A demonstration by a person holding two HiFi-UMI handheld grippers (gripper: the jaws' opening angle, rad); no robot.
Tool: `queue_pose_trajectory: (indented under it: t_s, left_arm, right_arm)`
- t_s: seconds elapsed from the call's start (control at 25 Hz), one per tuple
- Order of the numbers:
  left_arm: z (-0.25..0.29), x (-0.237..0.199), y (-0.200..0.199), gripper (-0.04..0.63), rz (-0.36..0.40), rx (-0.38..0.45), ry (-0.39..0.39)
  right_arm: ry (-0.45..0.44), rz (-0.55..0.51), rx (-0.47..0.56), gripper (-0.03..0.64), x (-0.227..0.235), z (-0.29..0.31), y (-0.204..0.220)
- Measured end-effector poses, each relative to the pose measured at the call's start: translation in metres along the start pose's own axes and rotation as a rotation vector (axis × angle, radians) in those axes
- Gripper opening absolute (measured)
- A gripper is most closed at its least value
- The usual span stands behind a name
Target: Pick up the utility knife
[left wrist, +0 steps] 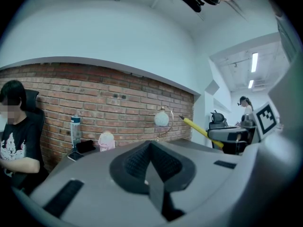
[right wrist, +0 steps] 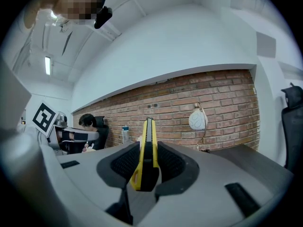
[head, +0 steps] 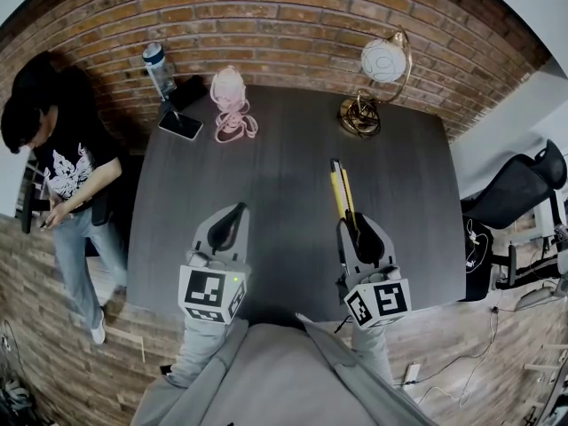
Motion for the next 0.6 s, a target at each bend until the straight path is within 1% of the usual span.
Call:
queue_pose_trajectory:
  t_s: [0.6]
  left_arm:
    - [-0.0039,-0.0037,0.0007,0.02,-0.002,0.001,-0.01]
  right_arm:
    - [-0.006,-0.002,-0.011,0.129,-0.0042,-0.0019,0.0038]
Point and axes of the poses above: the fingertips, and each gripper's own axes: z forward along the fingers, x to its right, y out of its underside, the point moved 4 cm from there along -z, backward along the fingers, and after that the axes turned 8 degrees about y, right-handed, at the moved point
